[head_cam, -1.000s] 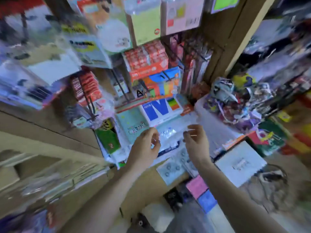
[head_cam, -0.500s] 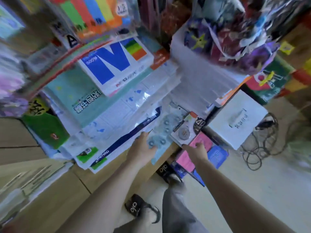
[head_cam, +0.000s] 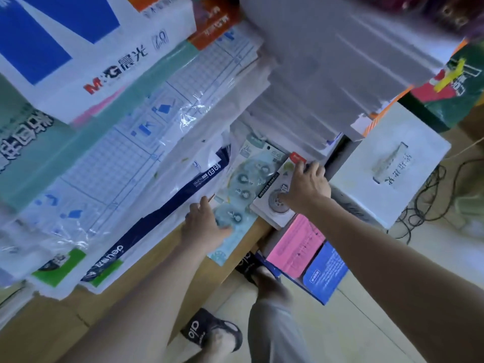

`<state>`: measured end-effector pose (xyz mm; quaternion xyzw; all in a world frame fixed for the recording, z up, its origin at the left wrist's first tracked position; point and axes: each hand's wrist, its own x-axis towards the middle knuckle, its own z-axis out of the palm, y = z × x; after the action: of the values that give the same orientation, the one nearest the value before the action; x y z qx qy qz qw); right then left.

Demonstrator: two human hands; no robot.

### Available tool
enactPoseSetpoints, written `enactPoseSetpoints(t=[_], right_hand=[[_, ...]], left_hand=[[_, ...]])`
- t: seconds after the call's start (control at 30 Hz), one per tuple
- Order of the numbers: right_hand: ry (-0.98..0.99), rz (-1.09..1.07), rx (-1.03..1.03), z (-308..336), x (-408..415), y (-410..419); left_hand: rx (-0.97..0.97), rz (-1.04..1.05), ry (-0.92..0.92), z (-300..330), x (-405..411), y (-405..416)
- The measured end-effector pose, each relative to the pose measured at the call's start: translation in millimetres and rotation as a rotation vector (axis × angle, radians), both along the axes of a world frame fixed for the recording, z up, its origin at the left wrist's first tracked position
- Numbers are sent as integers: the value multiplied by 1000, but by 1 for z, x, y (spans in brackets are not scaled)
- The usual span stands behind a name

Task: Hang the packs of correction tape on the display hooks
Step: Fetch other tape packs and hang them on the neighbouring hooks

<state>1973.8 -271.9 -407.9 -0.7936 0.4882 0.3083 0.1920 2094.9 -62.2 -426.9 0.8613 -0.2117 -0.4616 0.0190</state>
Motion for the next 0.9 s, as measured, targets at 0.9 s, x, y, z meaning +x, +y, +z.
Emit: enactPoseSetpoints(t=[0.9], right_hand=[[116,-109,192,-11,11,6]], left_hand=[[-204,267,362,19,35,72]])
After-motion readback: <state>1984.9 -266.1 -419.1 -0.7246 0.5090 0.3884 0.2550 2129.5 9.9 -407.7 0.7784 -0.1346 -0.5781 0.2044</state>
